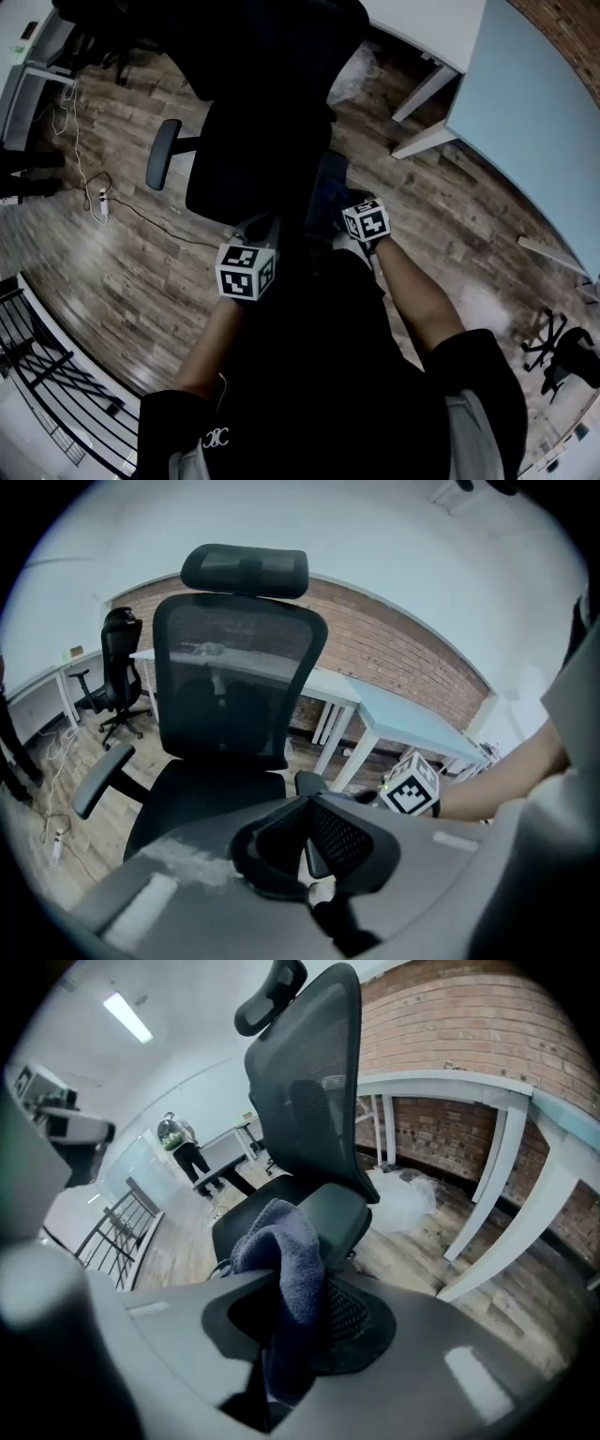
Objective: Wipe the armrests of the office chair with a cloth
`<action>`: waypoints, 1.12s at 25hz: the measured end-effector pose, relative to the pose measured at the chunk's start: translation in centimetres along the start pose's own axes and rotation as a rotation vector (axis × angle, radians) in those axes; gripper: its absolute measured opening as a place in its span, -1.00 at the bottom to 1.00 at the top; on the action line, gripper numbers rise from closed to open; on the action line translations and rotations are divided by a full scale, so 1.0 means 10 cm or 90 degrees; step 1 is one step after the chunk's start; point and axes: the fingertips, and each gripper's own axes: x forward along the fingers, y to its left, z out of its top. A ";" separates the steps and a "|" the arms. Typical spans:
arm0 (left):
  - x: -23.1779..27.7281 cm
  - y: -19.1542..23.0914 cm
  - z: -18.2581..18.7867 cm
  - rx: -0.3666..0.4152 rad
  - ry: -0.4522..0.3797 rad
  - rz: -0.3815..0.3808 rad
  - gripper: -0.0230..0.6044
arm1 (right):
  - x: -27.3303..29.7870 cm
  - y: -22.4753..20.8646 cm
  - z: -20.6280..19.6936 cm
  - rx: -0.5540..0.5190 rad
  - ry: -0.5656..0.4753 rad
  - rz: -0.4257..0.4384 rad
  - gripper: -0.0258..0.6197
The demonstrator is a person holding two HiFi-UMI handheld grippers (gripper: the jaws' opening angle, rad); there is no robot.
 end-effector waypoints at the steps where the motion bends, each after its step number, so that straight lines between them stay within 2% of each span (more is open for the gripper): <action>1: -0.01 -0.06 0.03 0.012 -0.005 -0.005 -0.91 | -0.04 0.12 -0.11 -0.006 0.002 0.020 -0.66; 4: 0.06 -0.23 0.10 0.040 -0.004 -0.016 -0.91 | -0.12 0.32 -0.41 -0.028 0.007 0.066 -0.66; 6: 0.14 -0.33 0.13 0.055 0.008 -0.020 -0.91 | -0.19 0.32 -0.56 -0.030 0.014 0.069 -0.66; 10: 0.28 -0.51 0.16 0.077 0.029 -0.031 -0.91 | -0.41 0.12 -0.62 -0.038 0.004 0.018 -0.66; 13: 0.36 -0.62 0.15 0.083 0.043 -0.034 -0.91 | -0.50 -0.10 -0.56 -0.093 -0.022 -0.033 -0.66; 17: 0.45 -0.74 0.12 0.096 0.064 -0.030 -0.91 | -0.48 -0.33 -0.50 -0.162 -0.020 -0.059 -0.66; 20: 0.54 -0.80 0.10 0.106 0.084 -0.026 -0.91 | -0.41 -0.37 -0.46 -0.179 -0.023 -0.032 -0.66; 24: 0.69 -0.77 0.08 0.092 0.103 -0.022 -0.91 | -0.23 -0.20 -0.43 -0.214 -0.032 0.047 -0.66; 28: 0.79 -0.69 0.09 0.100 0.109 -0.006 -0.91 | 0.02 -0.11 -0.35 -0.196 -0.061 0.085 -0.66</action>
